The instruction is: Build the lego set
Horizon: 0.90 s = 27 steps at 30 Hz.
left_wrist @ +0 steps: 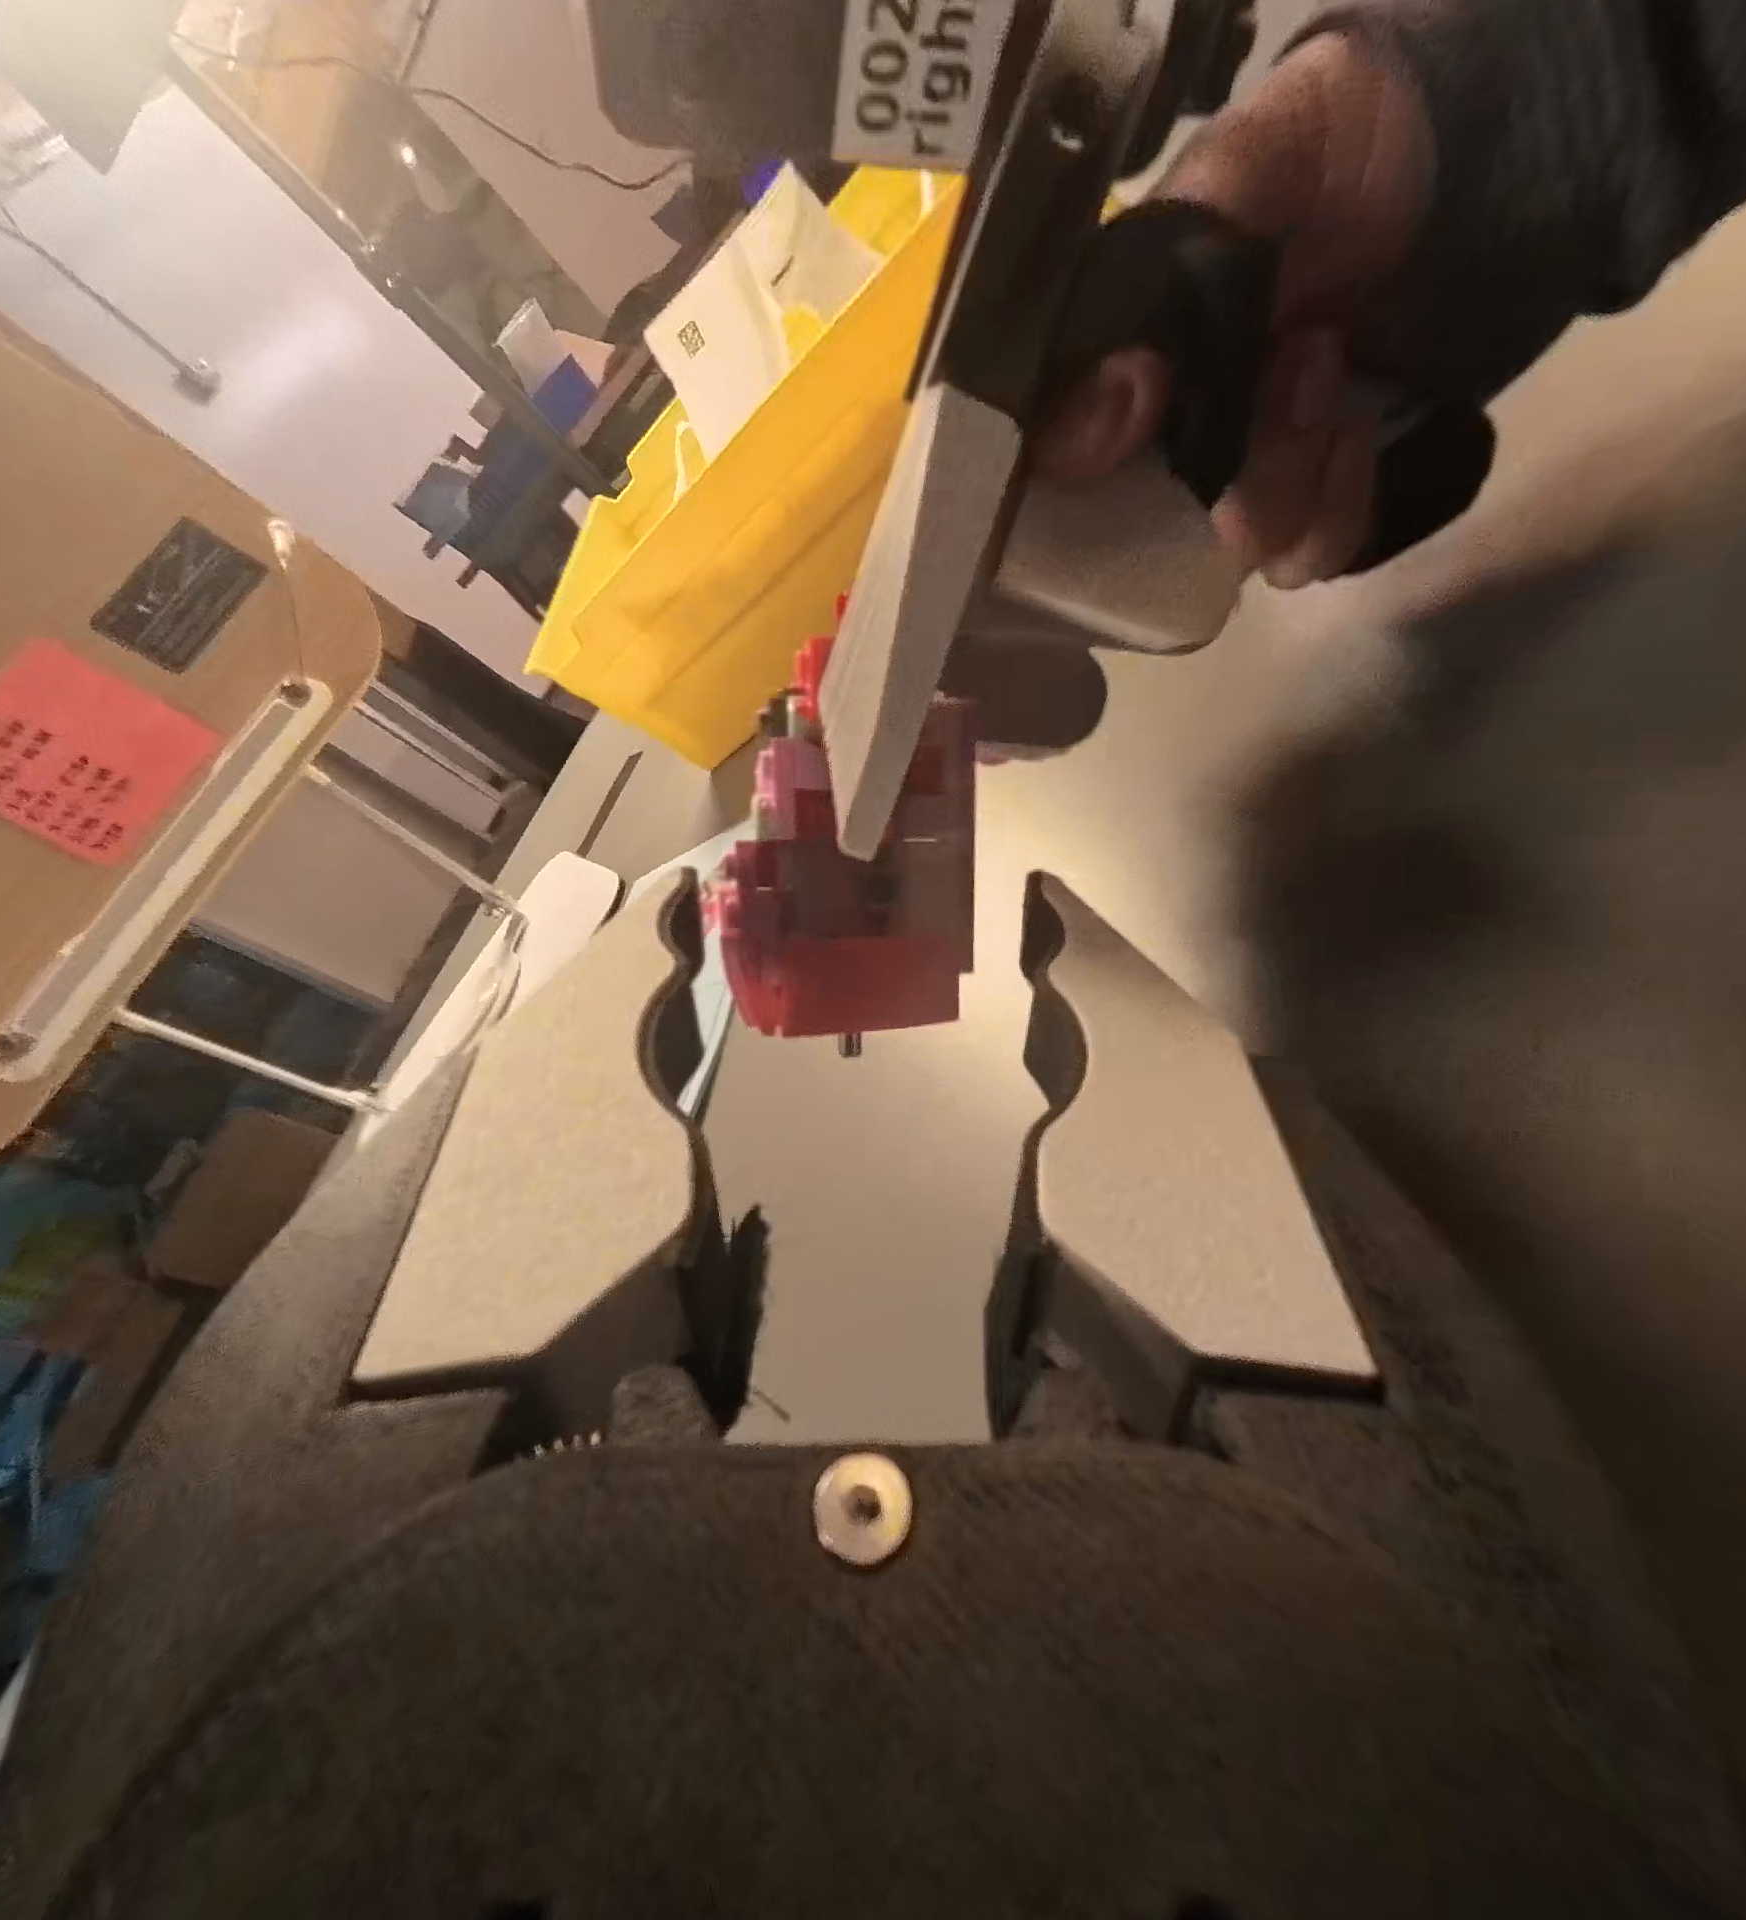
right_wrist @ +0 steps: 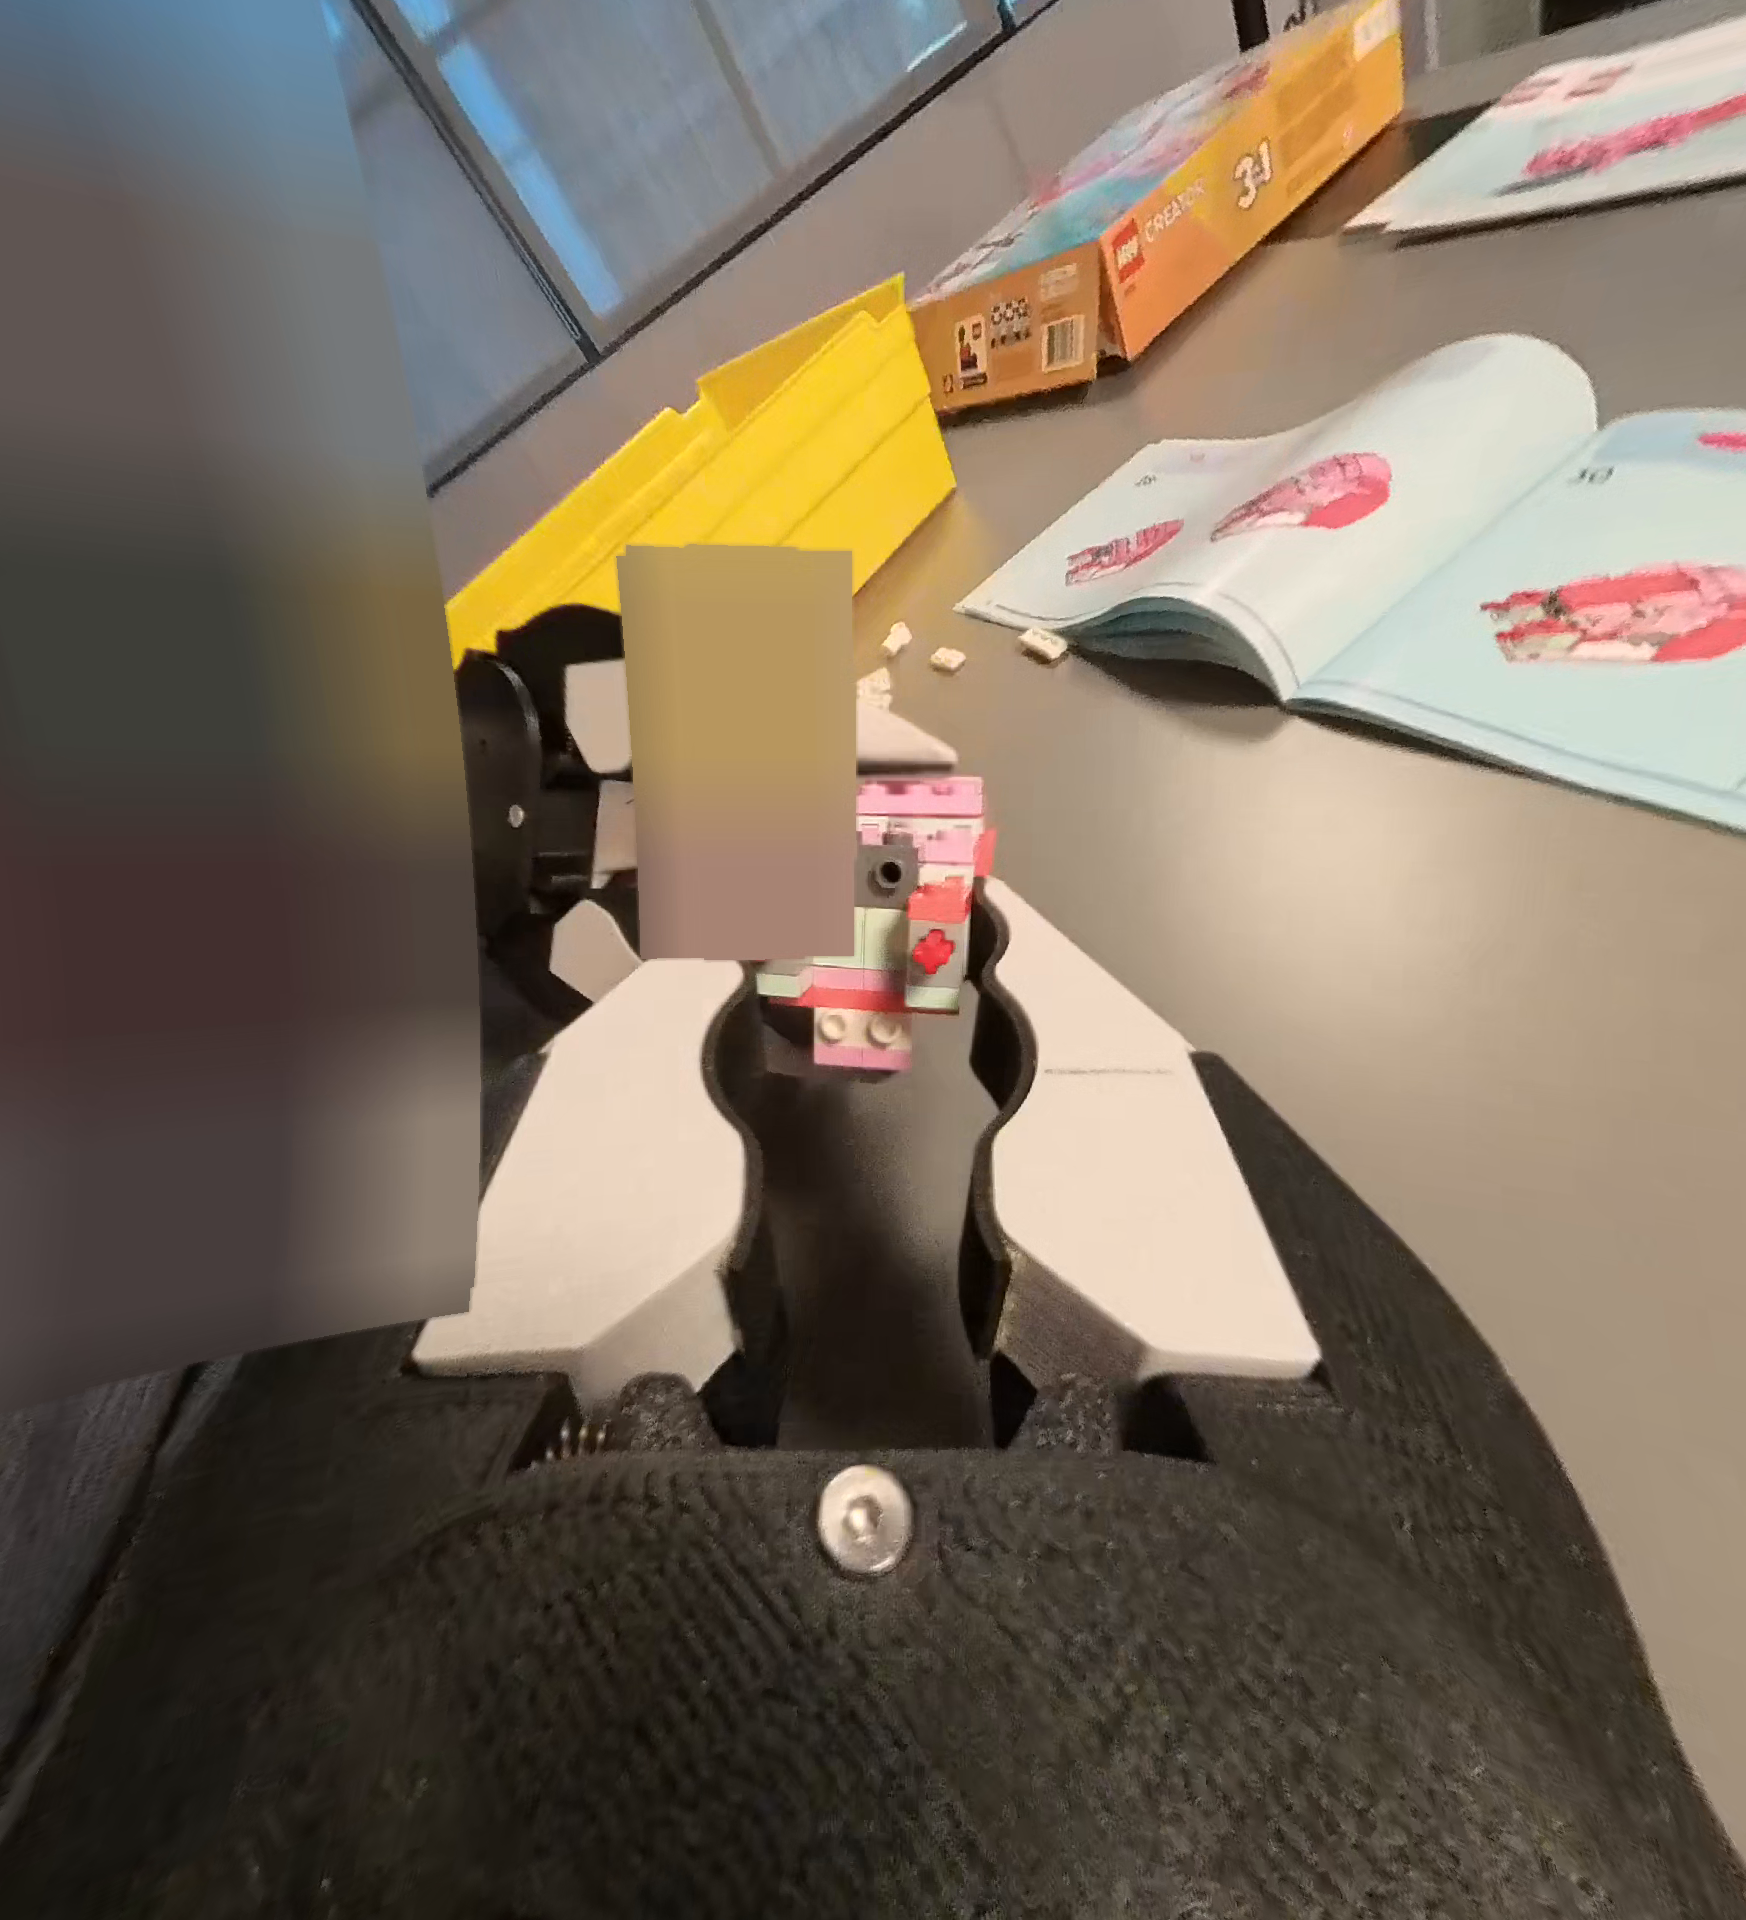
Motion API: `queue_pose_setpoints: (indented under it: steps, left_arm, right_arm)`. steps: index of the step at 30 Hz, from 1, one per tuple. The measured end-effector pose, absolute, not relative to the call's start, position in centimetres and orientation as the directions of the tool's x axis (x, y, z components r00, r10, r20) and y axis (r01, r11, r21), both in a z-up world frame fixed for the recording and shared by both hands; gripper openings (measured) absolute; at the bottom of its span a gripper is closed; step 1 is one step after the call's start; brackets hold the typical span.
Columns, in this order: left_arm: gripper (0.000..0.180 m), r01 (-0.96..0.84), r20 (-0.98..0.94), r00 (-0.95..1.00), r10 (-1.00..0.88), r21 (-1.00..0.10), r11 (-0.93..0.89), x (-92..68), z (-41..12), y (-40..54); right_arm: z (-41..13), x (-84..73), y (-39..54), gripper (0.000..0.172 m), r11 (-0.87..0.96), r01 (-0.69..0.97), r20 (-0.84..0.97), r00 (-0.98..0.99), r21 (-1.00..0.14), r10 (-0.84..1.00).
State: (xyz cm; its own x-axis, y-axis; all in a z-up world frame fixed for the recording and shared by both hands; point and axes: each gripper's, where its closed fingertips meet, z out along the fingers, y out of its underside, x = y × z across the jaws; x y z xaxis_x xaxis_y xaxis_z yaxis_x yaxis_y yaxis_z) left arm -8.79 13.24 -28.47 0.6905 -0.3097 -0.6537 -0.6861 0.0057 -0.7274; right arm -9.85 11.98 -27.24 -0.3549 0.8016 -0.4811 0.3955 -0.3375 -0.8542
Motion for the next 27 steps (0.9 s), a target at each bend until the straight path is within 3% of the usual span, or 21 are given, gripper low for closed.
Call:
queue_pose_setpoints:
  steps: [3,14,18,20,27]
  left_arm:
    - [0.048,-0.741,-0.718,0.649,-0.251,-0.672,0.006,-9.1,-28.3,13.5]
    - [0.048,-0.840,-0.818,0.528,-0.230,-0.542,0.000,-9.4,-28.0,13.2]
    - [0.048,-0.709,-0.673,0.685,-0.279,-0.704,-0.041,-9.0,-28.5,13.6]
    - [0.078,-0.592,-0.536,0.781,-0.321,-0.799,-0.107,-9.1,-28.9,13.8]
    - [0.083,-0.452,-0.409,0.874,-0.263,-0.883,-0.126,-11.4,-27.9,13.7]
  right_arm:
    - [-27.3,-10.0,11.8,0.036,-0.278,0.389,-0.419,-0.346,-0.878,0.839]
    - [-27.4,-10.0,11.6,0.036,-0.187,0.383,-0.326,-0.341,-0.905,0.882]
    - [-27.8,-10.1,12.5,0.036,-0.199,0.369,-0.320,-0.304,-0.908,0.897]
    - [-28.9,-10.4,14.2,0.036,-0.125,0.374,-0.220,-0.225,-0.919,0.949]
    - [-31.7,-10.2,17.6,0.036,-0.015,0.450,-0.032,-0.030,-0.893,0.999]
